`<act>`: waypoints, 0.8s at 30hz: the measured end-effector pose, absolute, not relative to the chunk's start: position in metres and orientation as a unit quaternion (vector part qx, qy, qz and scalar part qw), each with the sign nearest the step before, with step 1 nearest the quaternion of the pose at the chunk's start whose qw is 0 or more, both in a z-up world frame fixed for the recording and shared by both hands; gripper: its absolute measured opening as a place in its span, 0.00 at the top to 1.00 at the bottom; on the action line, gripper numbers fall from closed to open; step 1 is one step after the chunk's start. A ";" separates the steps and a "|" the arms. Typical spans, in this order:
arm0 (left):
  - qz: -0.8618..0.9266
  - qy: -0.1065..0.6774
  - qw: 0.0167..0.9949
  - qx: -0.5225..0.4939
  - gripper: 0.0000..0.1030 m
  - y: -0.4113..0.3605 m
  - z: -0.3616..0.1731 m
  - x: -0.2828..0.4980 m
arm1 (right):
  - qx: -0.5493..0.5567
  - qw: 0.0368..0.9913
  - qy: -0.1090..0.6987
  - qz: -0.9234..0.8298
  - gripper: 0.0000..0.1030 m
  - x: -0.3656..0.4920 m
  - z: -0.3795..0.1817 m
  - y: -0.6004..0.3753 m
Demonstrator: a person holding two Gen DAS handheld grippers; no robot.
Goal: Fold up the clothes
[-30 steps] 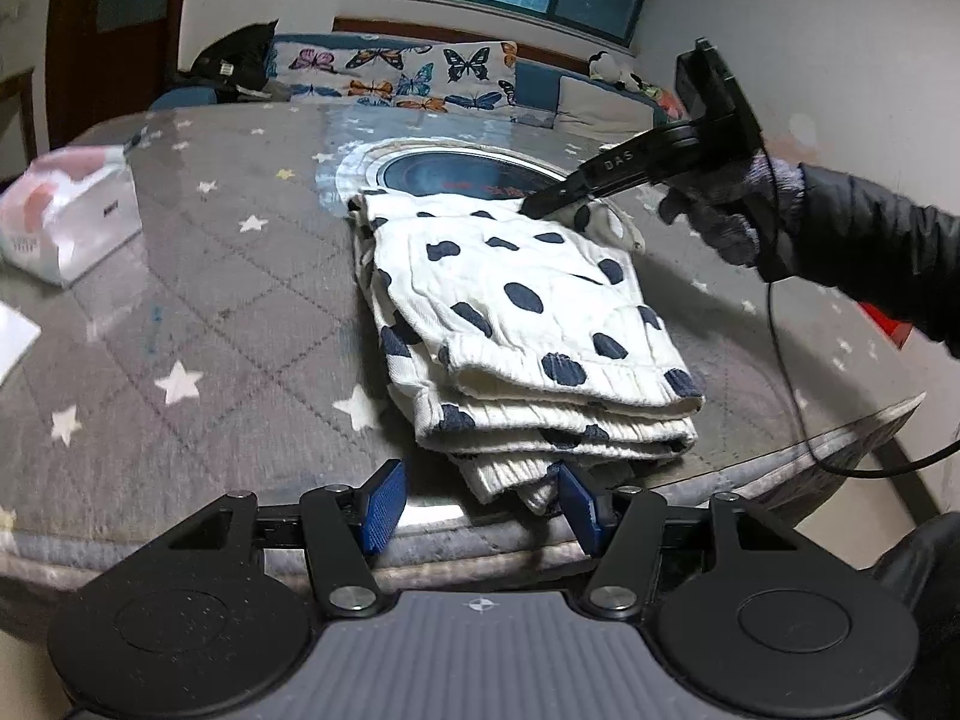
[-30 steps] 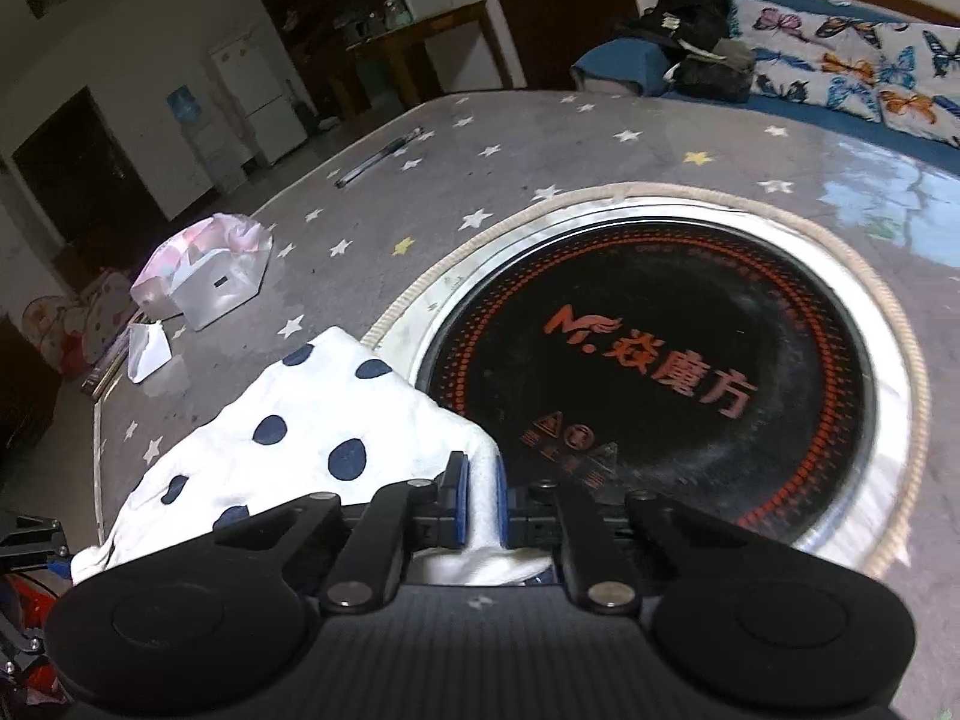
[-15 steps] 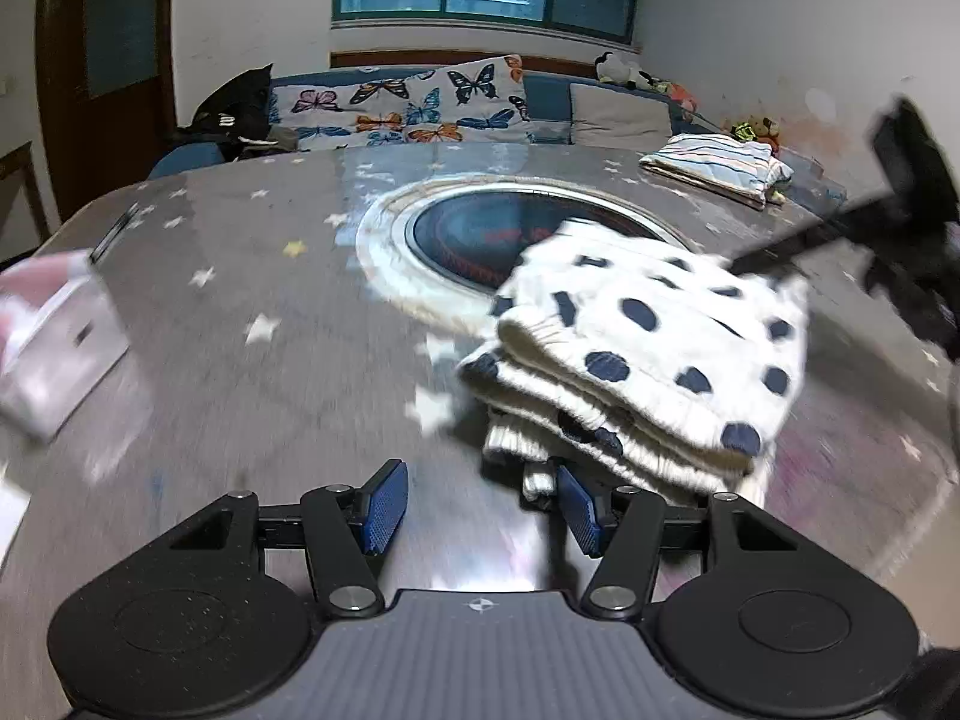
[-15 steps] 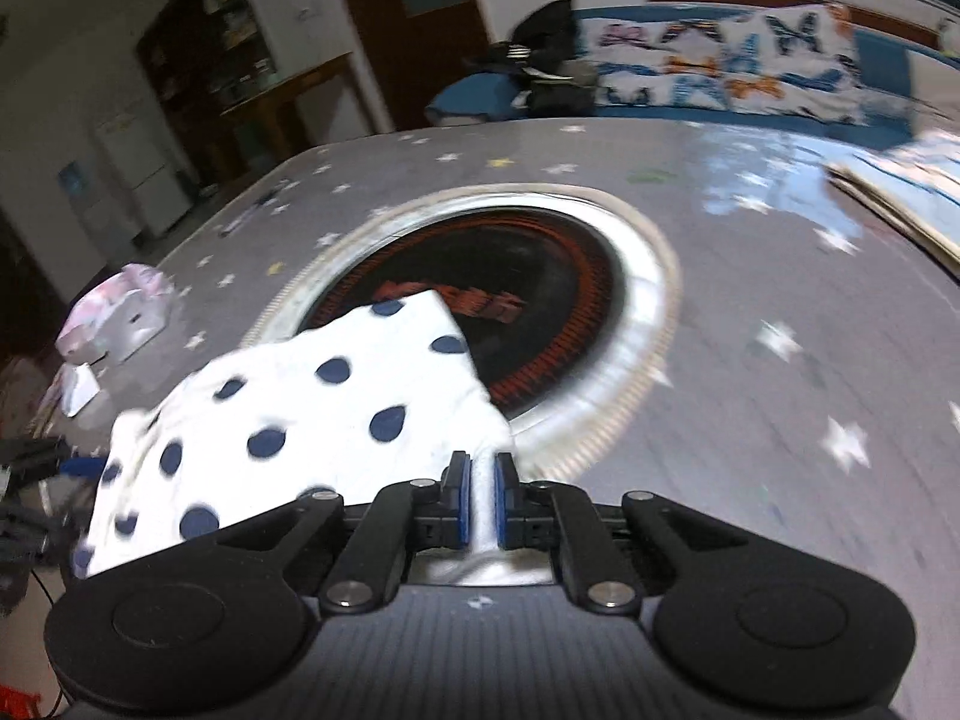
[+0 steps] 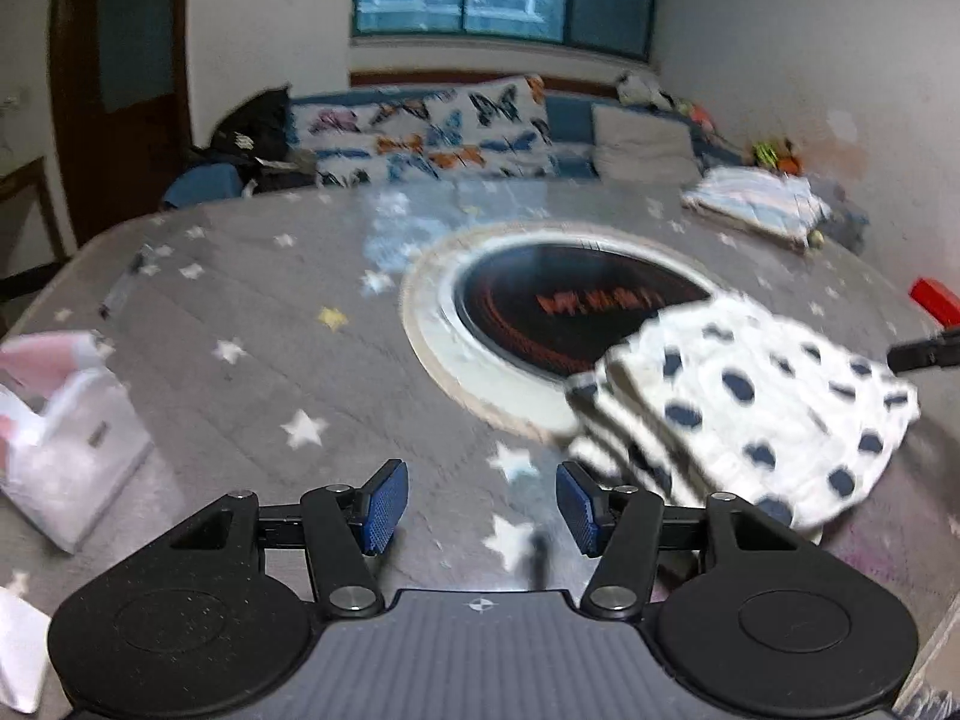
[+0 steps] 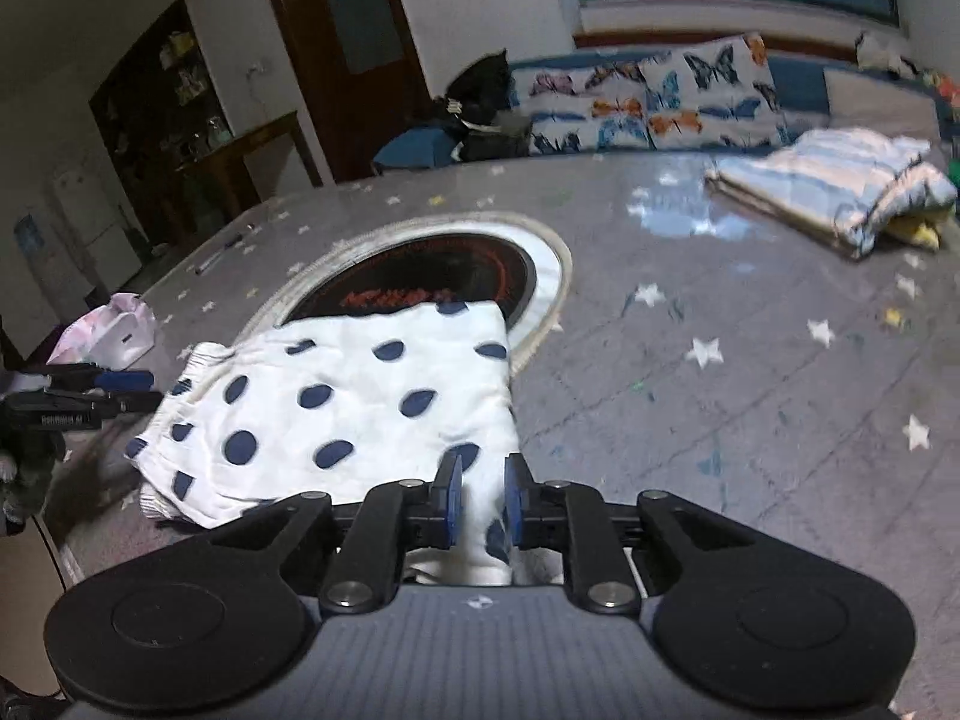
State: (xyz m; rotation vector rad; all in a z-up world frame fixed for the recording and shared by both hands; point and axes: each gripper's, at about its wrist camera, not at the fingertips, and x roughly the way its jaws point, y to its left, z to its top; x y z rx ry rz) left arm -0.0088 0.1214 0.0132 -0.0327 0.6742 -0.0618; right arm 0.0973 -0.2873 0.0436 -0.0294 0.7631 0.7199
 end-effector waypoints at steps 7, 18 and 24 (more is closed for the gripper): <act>-0.099 0.277 0.955 -0.021 0.44 0.076 0.042 -0.004 | -0.052 0.858 0.345 0.378 0.85 0.082 0.051 -0.269; -0.131 0.314 0.940 0.005 0.48 0.033 0.016 0.033 | -0.088 0.870 0.369 0.315 0.80 0.061 0.031 -0.301; -0.130 0.317 0.940 0.007 0.48 0.034 0.012 0.033 | -0.072 0.876 0.370 0.302 0.69 0.053 0.028 -0.319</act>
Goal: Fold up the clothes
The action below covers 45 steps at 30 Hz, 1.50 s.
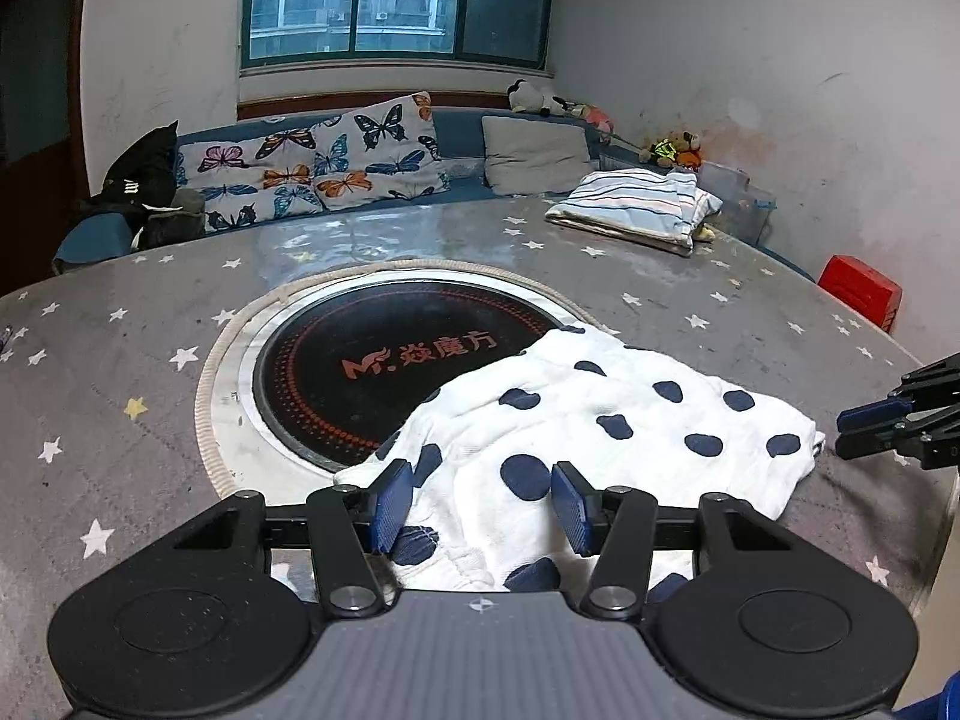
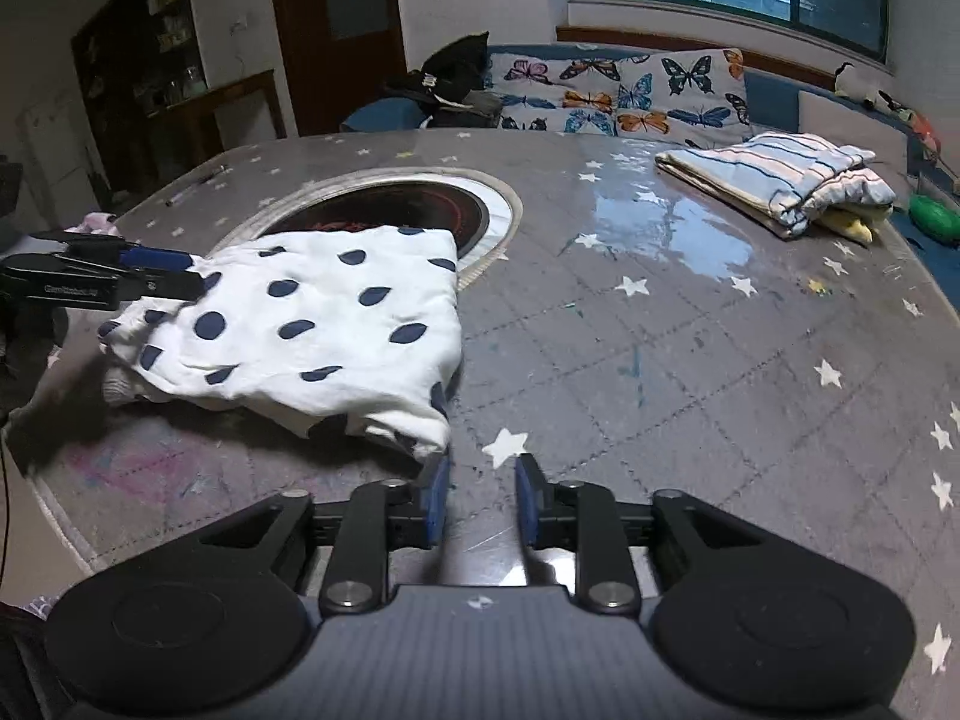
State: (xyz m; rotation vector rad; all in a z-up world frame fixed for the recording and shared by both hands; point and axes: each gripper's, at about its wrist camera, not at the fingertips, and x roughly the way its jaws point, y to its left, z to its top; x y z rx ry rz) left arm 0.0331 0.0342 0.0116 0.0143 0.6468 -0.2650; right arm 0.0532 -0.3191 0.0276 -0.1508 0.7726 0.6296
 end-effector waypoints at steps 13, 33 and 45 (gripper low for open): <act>-0.125 0.320 0.939 0.009 0.46 0.032 0.009 0.035 | -0.030 0.883 0.351 0.310 0.95 0.054 0.016 -0.314; -0.115 0.308 0.944 0.013 0.33 0.029 0.009 0.025 | -0.116 0.872 0.332 0.342 0.73 0.049 0.013 -0.271; -0.090 0.299 0.950 -0.009 0.34 0.039 0.011 0.018 | -0.118 0.866 0.316 0.370 0.62 0.057 0.028 -0.256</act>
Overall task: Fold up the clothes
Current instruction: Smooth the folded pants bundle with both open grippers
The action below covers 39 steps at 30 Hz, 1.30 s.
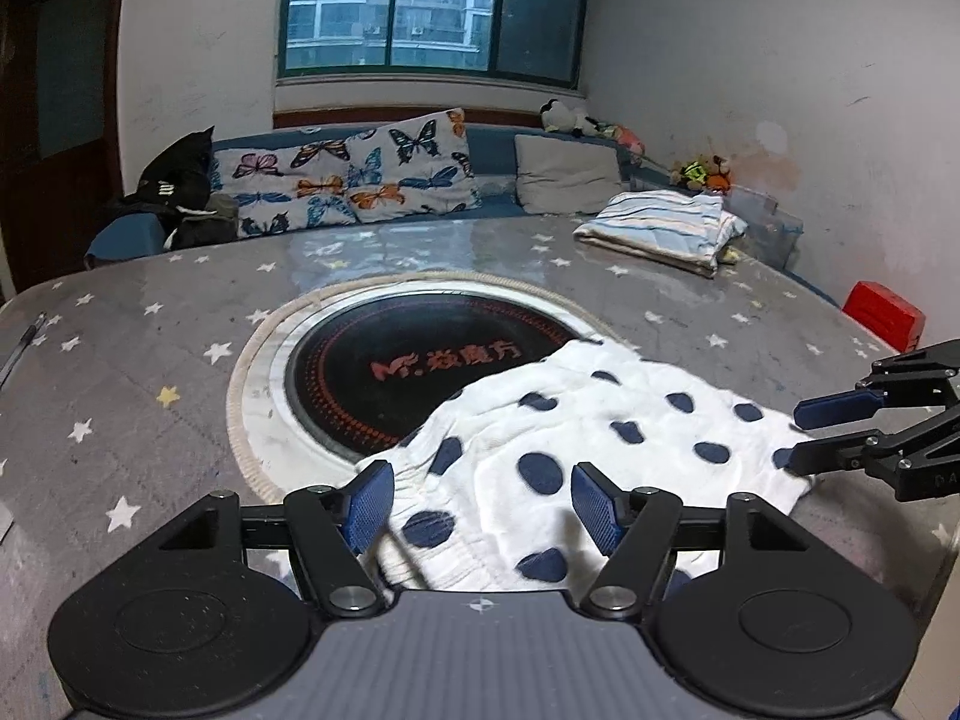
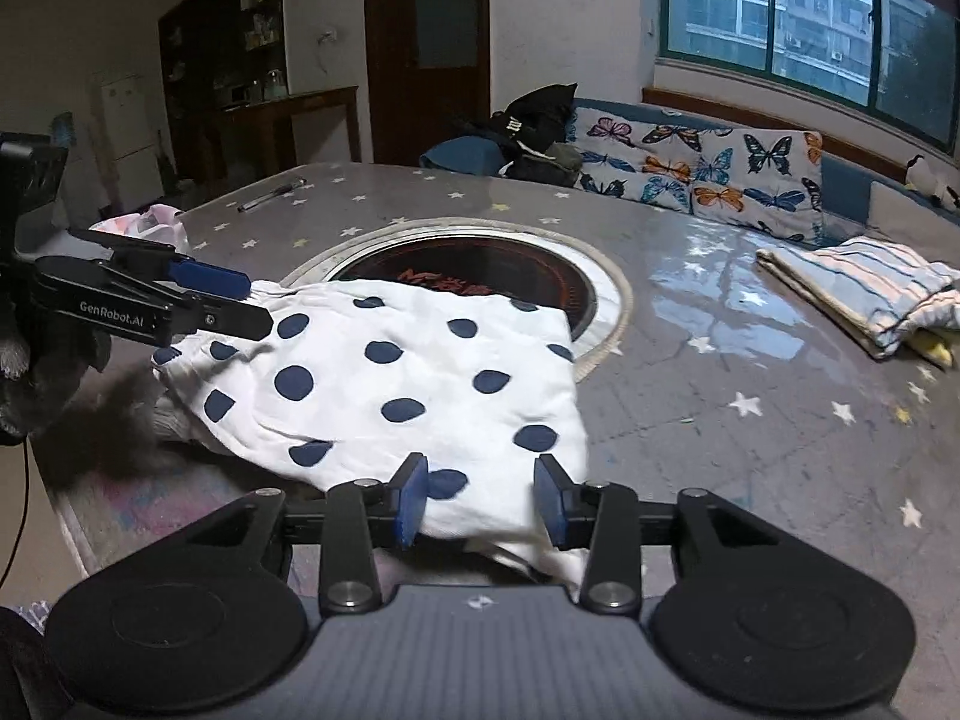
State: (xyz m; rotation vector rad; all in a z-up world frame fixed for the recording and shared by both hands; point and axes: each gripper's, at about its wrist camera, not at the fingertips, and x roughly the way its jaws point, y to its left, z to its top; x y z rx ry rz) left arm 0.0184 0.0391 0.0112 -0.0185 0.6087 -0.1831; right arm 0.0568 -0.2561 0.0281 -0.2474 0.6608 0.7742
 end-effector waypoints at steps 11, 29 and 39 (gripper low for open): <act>-0.060 0.279 0.958 -0.031 0.35 0.052 0.022 0.023 | -0.111 0.852 0.339 0.384 0.57 0.070 0.030 -0.253; -0.013 0.326 0.945 -0.038 0.38 0.072 0.000 0.054 | -0.086 0.838 0.354 0.406 0.56 0.152 0.022 -0.180; -0.015 0.319 0.946 -0.051 0.33 0.074 0.004 0.052 | -0.070 0.846 0.365 0.383 0.46 0.179 0.005 -0.169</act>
